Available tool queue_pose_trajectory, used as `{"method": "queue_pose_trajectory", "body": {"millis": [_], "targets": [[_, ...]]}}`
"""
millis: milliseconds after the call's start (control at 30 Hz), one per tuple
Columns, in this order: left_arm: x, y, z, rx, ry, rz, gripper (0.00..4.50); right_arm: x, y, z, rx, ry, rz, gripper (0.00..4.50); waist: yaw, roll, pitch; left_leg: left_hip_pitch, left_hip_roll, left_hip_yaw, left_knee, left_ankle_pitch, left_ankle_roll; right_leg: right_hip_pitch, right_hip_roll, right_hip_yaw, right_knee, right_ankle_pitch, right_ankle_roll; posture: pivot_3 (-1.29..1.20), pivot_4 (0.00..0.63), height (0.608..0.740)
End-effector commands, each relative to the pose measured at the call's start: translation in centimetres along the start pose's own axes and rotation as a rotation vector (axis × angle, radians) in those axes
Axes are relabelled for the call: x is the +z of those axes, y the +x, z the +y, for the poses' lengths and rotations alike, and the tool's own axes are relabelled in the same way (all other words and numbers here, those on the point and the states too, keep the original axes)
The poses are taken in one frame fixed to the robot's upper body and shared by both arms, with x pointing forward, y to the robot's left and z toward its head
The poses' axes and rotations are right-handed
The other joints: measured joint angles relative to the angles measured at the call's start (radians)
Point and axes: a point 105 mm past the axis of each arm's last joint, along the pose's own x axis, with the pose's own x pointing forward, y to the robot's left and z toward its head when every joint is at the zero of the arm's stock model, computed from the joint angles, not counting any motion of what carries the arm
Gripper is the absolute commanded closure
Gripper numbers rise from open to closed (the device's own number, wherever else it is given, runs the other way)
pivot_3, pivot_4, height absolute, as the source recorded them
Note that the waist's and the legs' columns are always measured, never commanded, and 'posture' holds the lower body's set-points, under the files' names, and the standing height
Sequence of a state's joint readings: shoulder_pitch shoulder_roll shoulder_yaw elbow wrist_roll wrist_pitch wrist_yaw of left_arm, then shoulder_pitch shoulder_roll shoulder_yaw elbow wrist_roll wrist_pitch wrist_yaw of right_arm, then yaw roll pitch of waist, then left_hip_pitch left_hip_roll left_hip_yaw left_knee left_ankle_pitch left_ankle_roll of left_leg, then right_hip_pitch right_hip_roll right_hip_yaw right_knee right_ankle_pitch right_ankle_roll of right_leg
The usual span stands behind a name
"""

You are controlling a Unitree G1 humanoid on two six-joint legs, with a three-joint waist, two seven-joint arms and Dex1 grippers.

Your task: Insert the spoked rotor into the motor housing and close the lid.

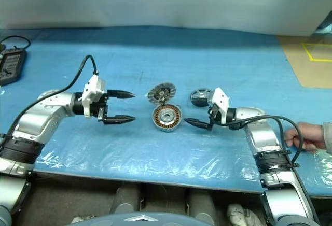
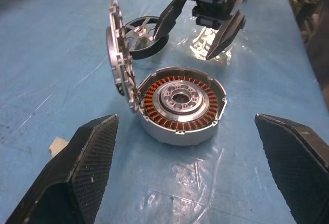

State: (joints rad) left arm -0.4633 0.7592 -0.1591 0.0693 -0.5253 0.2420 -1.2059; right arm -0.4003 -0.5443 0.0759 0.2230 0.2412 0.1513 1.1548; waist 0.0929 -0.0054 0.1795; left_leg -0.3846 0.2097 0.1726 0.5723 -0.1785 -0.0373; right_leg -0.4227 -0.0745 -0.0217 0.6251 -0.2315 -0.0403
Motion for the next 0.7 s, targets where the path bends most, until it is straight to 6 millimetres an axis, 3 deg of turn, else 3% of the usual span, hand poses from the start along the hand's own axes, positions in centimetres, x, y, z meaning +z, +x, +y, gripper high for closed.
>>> {"method": "queue_pose_trajectory", "body": {"millis": [33,700], "targets": [[0.70,-0.28,-0.01,0.055,0.023,-0.027,0.04,0.04,0.37,0.30,0.014,-0.003,-0.007,0.00,-0.001,0.000,0.000,0.000,0.000,0.000,0.000,0.000,0.000,0.000,0.000,0.000,0.000,0.000,0.000,0.00,0.150,0.740],[0.36,-0.38,0.65,0.157,0.021,-0.039,0.04,-0.82,0.70,-0.30,-0.018,0.007,0.017,0.00,-0.001,0.000,0.000,0.000,0.000,0.000,0.001,0.002,0.003,0.000,0.000,0.000,0.001,0.000,0.000,0.00,0.150,0.740]]}}
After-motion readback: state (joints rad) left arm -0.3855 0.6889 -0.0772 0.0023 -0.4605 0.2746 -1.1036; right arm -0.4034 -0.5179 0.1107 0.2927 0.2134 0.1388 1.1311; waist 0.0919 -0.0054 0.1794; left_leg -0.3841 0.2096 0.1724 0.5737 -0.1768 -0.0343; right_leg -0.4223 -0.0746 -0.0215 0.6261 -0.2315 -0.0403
